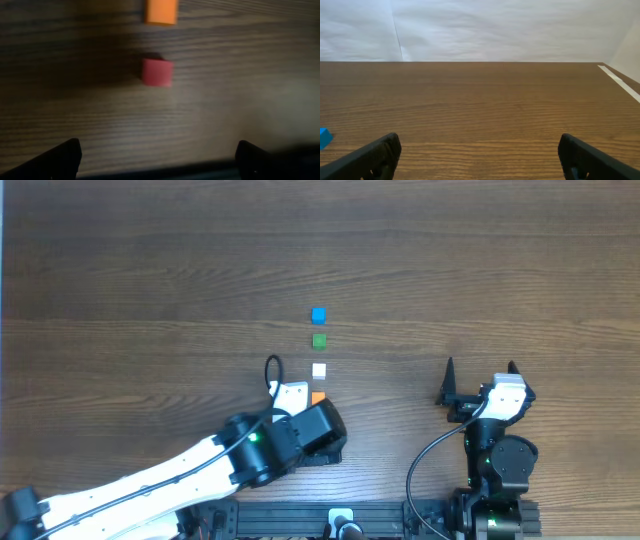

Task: Stack Cubes

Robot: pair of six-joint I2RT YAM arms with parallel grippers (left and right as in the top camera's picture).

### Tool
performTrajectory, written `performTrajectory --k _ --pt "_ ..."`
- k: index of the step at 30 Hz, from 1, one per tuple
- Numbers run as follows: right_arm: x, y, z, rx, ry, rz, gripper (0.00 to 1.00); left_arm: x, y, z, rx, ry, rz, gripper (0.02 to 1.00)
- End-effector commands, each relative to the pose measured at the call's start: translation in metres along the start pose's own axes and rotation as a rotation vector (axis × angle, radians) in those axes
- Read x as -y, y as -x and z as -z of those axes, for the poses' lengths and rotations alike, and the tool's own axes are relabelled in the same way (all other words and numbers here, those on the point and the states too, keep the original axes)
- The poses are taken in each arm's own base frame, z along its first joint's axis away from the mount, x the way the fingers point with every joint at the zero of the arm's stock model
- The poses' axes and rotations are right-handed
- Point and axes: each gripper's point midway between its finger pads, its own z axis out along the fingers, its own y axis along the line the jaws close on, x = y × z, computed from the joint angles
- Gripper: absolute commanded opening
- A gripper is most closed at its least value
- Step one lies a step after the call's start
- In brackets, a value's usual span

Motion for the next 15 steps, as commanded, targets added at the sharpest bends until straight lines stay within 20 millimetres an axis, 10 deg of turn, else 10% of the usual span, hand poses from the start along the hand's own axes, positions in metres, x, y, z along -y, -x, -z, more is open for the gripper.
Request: performTrajectory --k 1,15 --pt "-0.002 -0.002 0.000 -0.003 0.011 0.000 0.993 0.002 0.011 -0.019 0.080 0.070 0.049 0.991" --pt "-0.002 -0.002 0.000 -0.003 0.011 0.000 0.991 0.012 0.020 -0.065 0.092 0.115 -0.061 0.904"
